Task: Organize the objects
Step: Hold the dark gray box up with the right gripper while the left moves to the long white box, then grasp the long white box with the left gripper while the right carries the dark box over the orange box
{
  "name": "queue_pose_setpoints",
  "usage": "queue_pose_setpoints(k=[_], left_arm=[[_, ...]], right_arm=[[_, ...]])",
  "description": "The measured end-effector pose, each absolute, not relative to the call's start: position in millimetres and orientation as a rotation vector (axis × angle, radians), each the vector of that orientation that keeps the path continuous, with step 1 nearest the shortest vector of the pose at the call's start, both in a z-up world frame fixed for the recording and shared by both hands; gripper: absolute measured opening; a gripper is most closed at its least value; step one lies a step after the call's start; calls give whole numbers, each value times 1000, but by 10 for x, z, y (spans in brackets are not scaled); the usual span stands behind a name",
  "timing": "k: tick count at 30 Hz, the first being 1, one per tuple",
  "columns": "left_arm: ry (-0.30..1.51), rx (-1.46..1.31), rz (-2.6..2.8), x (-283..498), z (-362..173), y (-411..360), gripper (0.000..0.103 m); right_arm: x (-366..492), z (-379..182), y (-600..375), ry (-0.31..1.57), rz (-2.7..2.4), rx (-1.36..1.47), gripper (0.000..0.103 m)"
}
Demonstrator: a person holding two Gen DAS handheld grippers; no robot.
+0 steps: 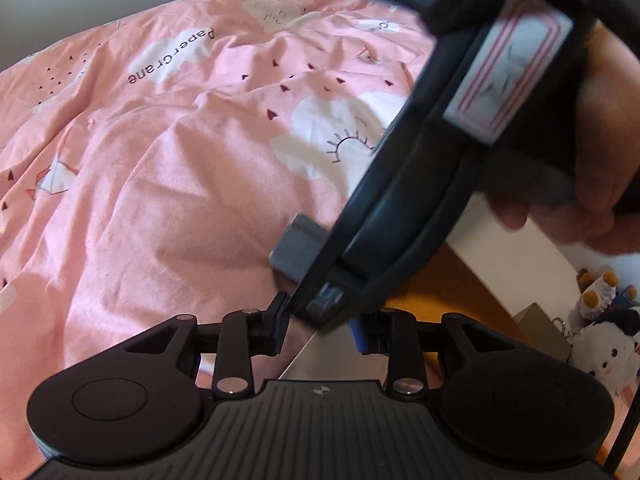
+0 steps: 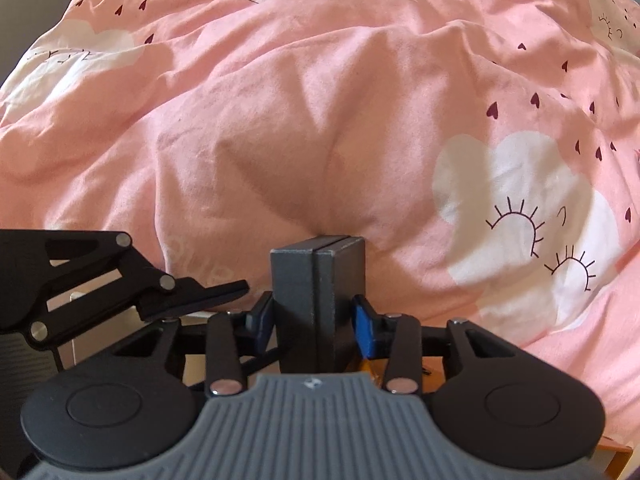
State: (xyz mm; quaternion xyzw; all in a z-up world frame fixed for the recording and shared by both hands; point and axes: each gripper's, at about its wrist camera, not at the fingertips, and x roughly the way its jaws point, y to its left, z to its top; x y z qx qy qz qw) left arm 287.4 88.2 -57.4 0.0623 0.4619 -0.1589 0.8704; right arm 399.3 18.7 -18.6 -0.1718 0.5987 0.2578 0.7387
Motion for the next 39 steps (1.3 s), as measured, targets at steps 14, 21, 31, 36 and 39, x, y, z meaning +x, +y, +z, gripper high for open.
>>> queue_pose_setpoints(k=[14, 21, 31, 36, 39], left_arm=[[1084, 466, -484, 2638, -300, 837, 73], [1263, 464, -499, 2785, -428, 774, 73], [1538, 221, -481, 3181, -837, 981, 70], [1612, 165, -492, 3194, -981, 966, 65], [1613, 182, -483, 3112, -962, 937, 60]], right_arm=[[3603, 818, -275, 1085, 647, -214, 39], [3071, 1172, -1026, 1056, 646, -157, 39], [2802, 607, -1805, 1186, 519, -117, 39], [2863, 410, -1924, 1210, 515, -80, 39], [2892, 320, -1978, 1213, 510, -65, 39]])
